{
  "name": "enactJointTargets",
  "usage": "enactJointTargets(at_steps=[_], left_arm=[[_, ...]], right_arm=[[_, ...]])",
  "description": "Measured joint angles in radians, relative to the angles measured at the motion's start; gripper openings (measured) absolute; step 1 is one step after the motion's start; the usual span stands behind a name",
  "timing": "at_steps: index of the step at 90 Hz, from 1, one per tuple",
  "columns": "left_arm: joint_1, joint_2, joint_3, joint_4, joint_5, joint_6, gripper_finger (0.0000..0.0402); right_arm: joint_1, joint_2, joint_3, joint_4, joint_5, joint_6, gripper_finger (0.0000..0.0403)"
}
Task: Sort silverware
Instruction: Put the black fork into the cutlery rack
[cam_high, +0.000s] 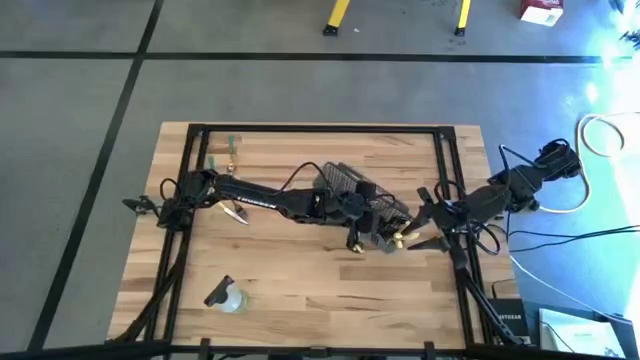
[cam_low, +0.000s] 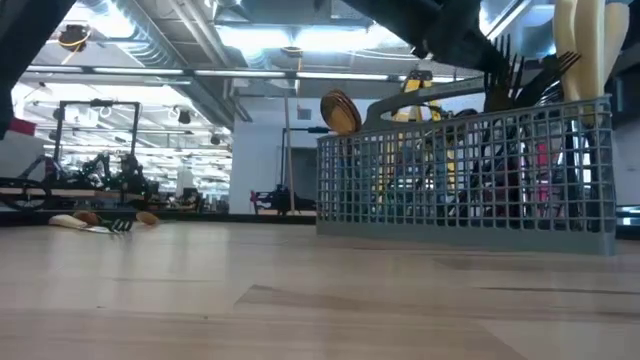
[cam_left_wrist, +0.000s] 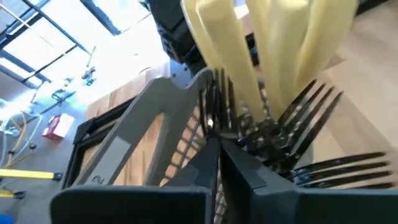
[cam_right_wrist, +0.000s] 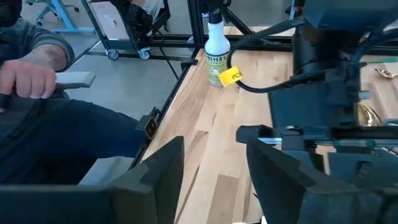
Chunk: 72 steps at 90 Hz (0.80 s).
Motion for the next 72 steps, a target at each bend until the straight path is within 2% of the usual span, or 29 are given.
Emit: enactJointTargets(at_steps=[34,55,65,72], left_arm=[[-0.050,0.000,0.000,0.004,0.004,-0.030,0.0000],[-0.092,0.000,0.000,0.009,0.001,-0.108,0.0000],[-0.123,-0.005,0.000,0.030,-0.061,-0.094,0.0000],[-0.145,-0.028,0.000,0.038,-0.140,-0.053,0.0000]], right_arm=[[0.000,0.000,0.000,0.000,0.000,0.000,0.0159],[0.000,0.000,0.000,0.000,0.000,0.004,0.0159],[0.000,0.000,0.000,-0.001,0.000,0.004,0.0159],[0.000,0.000,0.000,-0.001,0.000,0.004,0.0159]])
